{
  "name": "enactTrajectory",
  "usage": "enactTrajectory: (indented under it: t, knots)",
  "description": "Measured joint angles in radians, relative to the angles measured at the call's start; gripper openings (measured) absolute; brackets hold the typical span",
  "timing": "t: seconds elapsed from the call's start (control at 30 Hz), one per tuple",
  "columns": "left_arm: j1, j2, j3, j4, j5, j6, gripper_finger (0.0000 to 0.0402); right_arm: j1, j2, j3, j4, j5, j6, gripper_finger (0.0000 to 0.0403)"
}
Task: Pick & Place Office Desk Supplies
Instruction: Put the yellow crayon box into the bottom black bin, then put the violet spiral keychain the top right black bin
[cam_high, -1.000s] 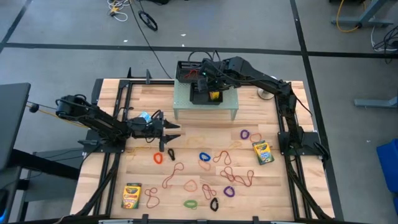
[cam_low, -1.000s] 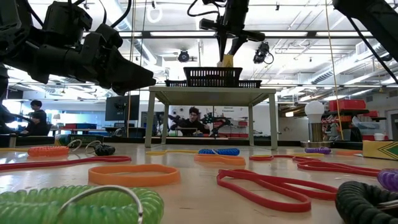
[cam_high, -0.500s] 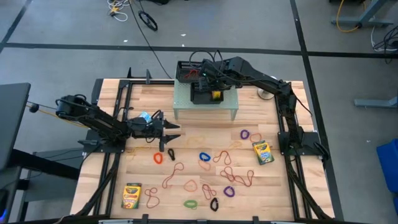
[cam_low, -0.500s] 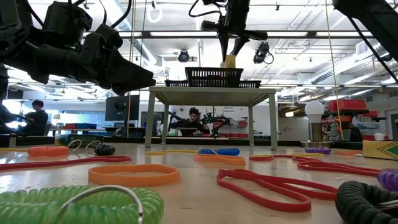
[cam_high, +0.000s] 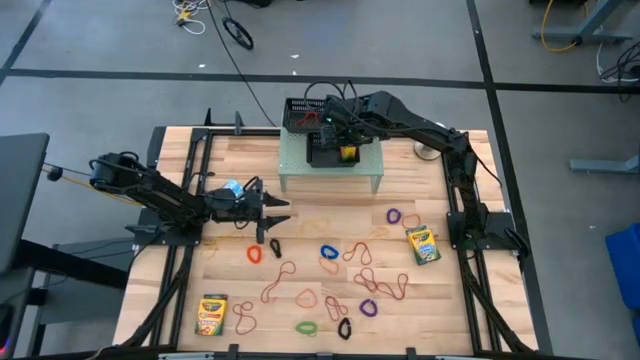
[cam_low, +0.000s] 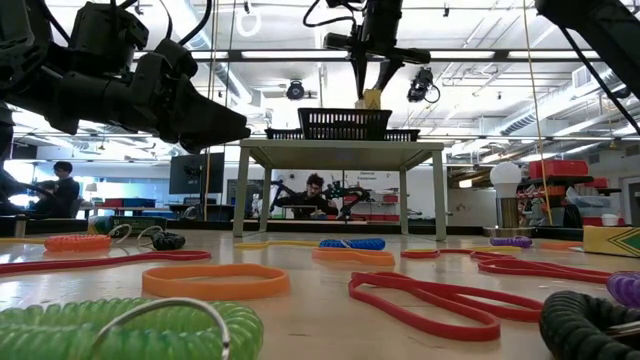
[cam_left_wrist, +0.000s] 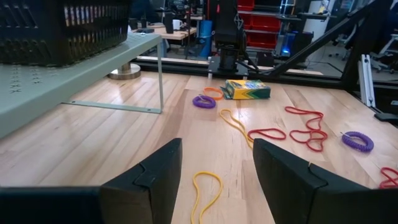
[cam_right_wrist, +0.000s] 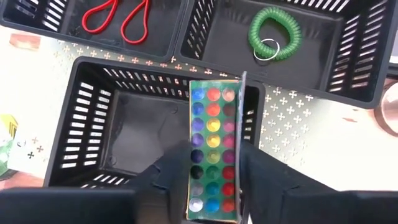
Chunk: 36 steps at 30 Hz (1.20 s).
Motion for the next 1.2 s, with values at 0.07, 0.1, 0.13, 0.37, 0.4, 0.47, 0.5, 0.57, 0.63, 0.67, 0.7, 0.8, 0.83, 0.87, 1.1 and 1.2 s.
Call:
enactTrajectory:
  t: [0.07, 0.1, 0.13, 0.37, 0.4, 0.47, 0.5, 0.57, 0.63, 0.67, 0.7, 0.8, 0.83, 0.87, 1.1, 1.2]
  knots:
    - [0.0, 0.0, 0.0, 0.0, -0.001, -0.005, 0.0205, 0.0, 0.0, 0.0, 0.0, 0.001, -0.01, 0.0162]
    - [0.0, 0.0, 0.0, 0.0, -0.001, -0.005, 0.0205, 0.0, 0.0, 0.0, 0.0, 0.001, -0.017, 0.0171]
    - [0.0, 0.0, 0.0, 0.0, -0.001, -0.005, 0.0205, 0.0, 0.0, 0.0, 0.0, 0.001, -0.024, 0.018]
    - [0.0, 0.0, 0.0, -0.001, -0.001, -0.004, 0.0205, 0.0, -0.01, 0.008, 0.009, 0.008, -0.09, 0.0237]
    - [0.0, 0.0, 0.0, -0.001, -0.001, -0.002, 0.0205, 0.0, -0.018, 0.008, 0.014, 0.02, -0.105, 0.0244]
    - [0.0, 0.0, 0.0, -0.001, -0.001, 0.014, 0.0205, 0.002, -0.046, 0.007, 0.02, 0.03, -0.141, 0.0252]
    - [0.0, 0.0, 0.0, -0.001, -0.001, 0.027, 0.0205, 0.005, -0.062, 0.008, 0.03, 0.034, -0.166, 0.0254]
    - [0.0, 0.0, 0.0, 0.005, -0.001, 0.036, 0.0205, 0.016, -0.095, 0.008, 0.052, 0.044, -0.234, 0.0254]
    - [0.0, 0.0, 0.0, 0.014, -0.001, 0.037, 0.0205, 0.039, -0.131, 0.008, 0.068, 0.073, -0.318, 0.0247]
    - [0.0, 0.0, 0.0, 0.02, -0.001, 0.036, 0.0205, 0.057, -0.147, 0.008, 0.069, 0.095, -0.363, 0.0239]
    - [0.0, 0.0, 0.0, 0.026, -0.001, 0.036, 0.0205, 0.072, -0.164, 0.008, 0.068, 0.11, -0.407, 0.023]
    - [0.0, 0.0, 0.0, 0.028, 0.0, 0.036, 0.0205, 0.131, -0.197, -0.024, 0.086, 0.163, -0.498, 0.0187]
    - [0.0, 0.0, 0.0, 0.029, 0.0, 0.036, 0.0205, 0.152, -0.201, -0.043, 0.102, 0.172, -0.523, 0.0169]
    - [0.0, 0.0, 0.0, 0.029, 0.001, 0.037, 0.0205, 0.173, -0.204, -0.063, 0.127, 0.176, -0.547, 0.0149]
    - [0.0, 0.0, 0.0, 0.025, 0.002, 0.038, 0.0205, 0.322, -0.233, -0.289, 0.396, 0.184, -0.679, 0.0014]
    - [0.0, 0.0, 0.0, 0.019, 0.002, 0.039, 0.0205, 0.37, -0.244, -0.401, 0.556, 0.182, -0.703, 0.0013]
